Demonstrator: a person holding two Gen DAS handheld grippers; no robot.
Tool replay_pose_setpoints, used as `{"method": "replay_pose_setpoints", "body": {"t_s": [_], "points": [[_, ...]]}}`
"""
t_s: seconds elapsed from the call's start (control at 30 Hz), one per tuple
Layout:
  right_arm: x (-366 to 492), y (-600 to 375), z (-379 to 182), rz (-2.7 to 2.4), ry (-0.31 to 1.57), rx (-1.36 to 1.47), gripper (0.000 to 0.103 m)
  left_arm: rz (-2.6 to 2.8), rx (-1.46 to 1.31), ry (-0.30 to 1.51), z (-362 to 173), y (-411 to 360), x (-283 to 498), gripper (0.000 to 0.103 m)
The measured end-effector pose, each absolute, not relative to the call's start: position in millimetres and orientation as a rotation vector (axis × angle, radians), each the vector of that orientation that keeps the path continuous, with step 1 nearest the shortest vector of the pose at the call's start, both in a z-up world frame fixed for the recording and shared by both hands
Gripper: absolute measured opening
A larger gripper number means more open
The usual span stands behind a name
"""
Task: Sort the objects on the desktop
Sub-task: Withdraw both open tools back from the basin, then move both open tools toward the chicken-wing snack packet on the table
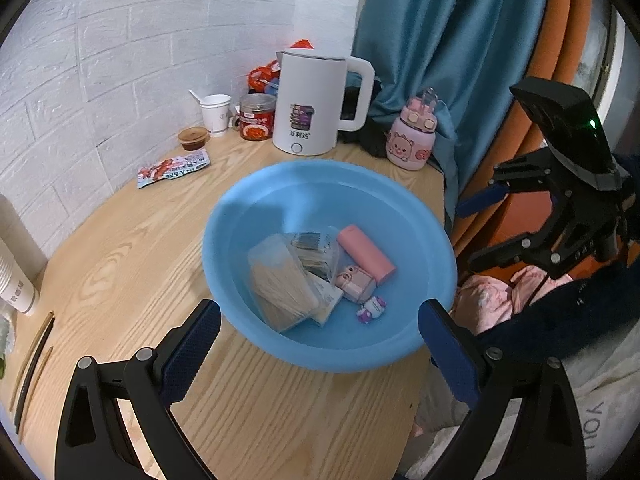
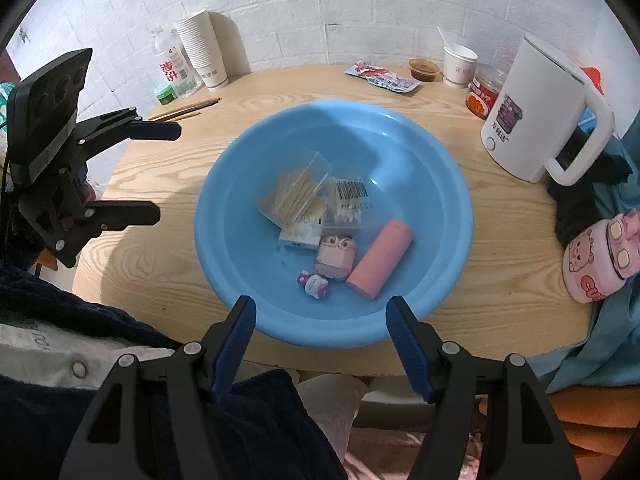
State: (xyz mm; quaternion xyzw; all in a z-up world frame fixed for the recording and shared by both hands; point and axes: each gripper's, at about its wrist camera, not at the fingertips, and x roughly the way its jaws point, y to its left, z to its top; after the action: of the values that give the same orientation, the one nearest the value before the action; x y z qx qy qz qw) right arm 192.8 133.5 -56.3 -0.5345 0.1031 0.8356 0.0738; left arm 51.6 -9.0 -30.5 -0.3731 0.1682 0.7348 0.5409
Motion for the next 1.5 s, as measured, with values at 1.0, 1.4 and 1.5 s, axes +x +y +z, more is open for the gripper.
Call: {"method": "replay_pose_setpoints", "body": {"t_s": [1.0,1.4,1.5], "points": [[141,162,-59,2.513,0.336,-1.553,0.069,1.924,-0.934,0.383,-25,5,-2,0.100],[106,184,-49,2.504,0.293,-1.496,0.069,2.025,-0.949,0.346,-17,12,-39,0.100],[95,189,-41,2.517,0.251,-1.495,0.069,2.040,-0.927,0.361,-11,15,-45,0.100]]}}
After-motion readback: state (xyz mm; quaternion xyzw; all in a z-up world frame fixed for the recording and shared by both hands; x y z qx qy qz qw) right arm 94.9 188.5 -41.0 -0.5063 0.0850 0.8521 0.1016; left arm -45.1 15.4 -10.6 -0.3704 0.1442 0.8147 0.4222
